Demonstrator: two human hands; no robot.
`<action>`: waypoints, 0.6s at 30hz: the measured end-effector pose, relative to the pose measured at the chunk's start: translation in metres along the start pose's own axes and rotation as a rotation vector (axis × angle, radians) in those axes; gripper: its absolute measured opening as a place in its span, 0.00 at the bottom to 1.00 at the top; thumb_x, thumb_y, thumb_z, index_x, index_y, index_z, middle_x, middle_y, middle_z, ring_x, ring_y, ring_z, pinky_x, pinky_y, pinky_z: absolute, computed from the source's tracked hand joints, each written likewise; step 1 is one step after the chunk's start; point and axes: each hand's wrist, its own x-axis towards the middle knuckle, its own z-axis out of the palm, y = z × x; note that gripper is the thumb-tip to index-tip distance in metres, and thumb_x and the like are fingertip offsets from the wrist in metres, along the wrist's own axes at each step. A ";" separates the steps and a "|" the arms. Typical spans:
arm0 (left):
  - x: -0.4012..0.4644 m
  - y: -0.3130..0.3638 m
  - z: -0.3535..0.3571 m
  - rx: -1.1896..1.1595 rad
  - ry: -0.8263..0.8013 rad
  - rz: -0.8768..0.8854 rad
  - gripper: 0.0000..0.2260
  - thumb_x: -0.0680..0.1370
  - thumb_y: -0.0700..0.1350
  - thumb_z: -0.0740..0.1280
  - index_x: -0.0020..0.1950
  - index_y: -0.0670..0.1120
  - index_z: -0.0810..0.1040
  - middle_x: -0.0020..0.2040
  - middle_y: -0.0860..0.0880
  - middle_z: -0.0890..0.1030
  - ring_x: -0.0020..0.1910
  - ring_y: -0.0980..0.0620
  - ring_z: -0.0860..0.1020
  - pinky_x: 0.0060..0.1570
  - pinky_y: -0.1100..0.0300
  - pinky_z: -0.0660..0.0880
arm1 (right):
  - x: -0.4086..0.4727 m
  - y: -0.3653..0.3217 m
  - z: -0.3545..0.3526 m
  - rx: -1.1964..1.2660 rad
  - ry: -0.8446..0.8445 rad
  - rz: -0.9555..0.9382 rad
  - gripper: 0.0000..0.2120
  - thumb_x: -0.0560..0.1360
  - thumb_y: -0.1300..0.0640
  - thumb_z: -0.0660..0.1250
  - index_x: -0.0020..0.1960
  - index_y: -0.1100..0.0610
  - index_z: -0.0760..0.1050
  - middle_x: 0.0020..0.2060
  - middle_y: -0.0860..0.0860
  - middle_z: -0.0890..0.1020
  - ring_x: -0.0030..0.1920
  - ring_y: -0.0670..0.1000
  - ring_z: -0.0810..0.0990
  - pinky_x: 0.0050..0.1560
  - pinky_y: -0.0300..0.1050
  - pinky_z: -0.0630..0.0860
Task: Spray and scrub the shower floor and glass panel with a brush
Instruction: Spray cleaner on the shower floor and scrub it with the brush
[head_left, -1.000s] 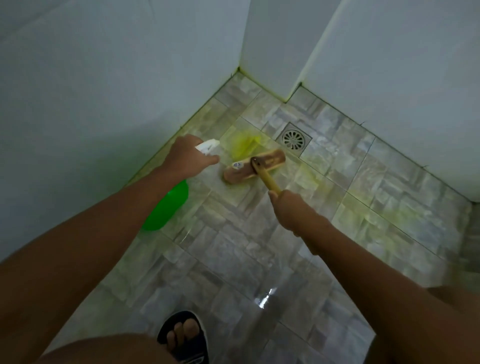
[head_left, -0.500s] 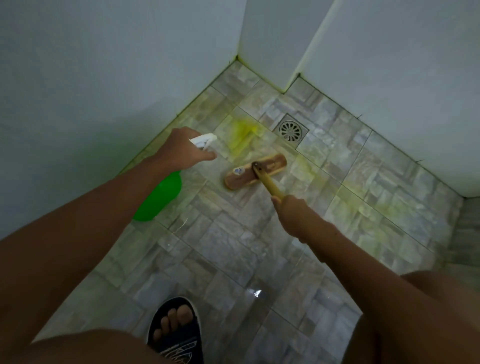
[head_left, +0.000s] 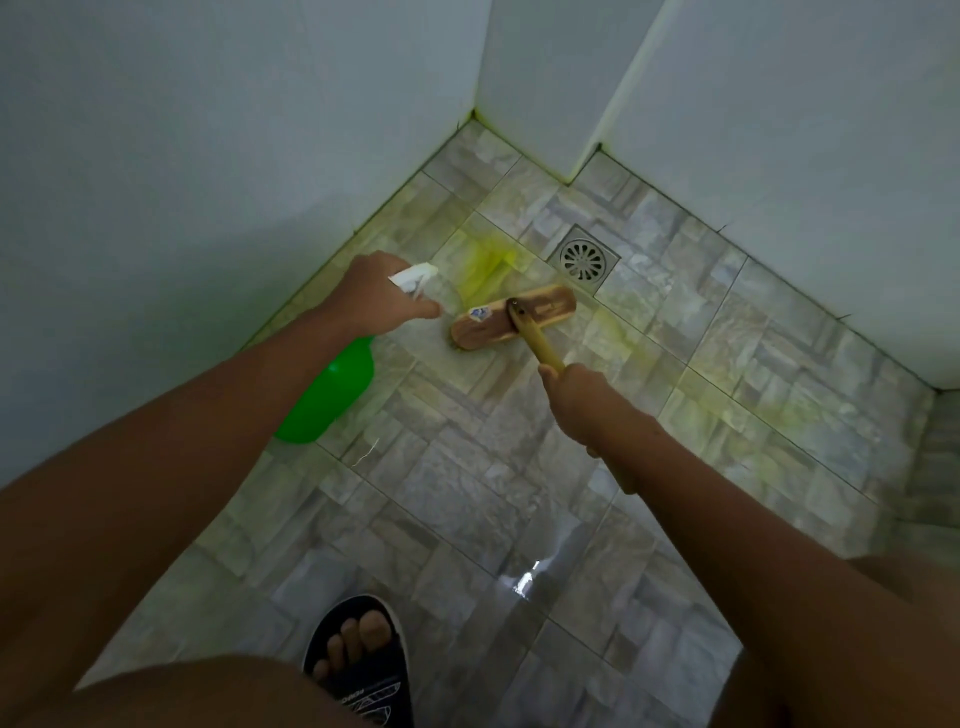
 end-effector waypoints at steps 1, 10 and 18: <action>-0.001 0.003 0.001 -0.027 0.010 -0.015 0.13 0.68 0.49 0.81 0.38 0.41 0.83 0.34 0.45 0.84 0.32 0.51 0.79 0.34 0.59 0.75 | -0.003 0.002 0.003 -0.003 -0.001 0.002 0.21 0.84 0.43 0.49 0.50 0.59 0.67 0.38 0.55 0.74 0.31 0.51 0.73 0.27 0.45 0.70; -0.006 0.013 0.007 0.030 -0.034 0.024 0.18 0.68 0.50 0.82 0.33 0.42 0.76 0.29 0.50 0.76 0.29 0.51 0.74 0.29 0.61 0.68 | -0.007 0.010 0.011 -0.011 0.007 0.002 0.22 0.84 0.41 0.48 0.52 0.59 0.69 0.42 0.56 0.75 0.33 0.51 0.73 0.29 0.45 0.71; -0.006 0.020 0.000 0.025 -0.031 -0.001 0.18 0.67 0.54 0.81 0.36 0.43 0.79 0.33 0.49 0.79 0.30 0.52 0.75 0.34 0.56 0.71 | -0.007 0.018 0.021 -0.014 0.023 0.009 0.25 0.83 0.39 0.48 0.55 0.60 0.71 0.46 0.58 0.78 0.35 0.51 0.75 0.31 0.45 0.70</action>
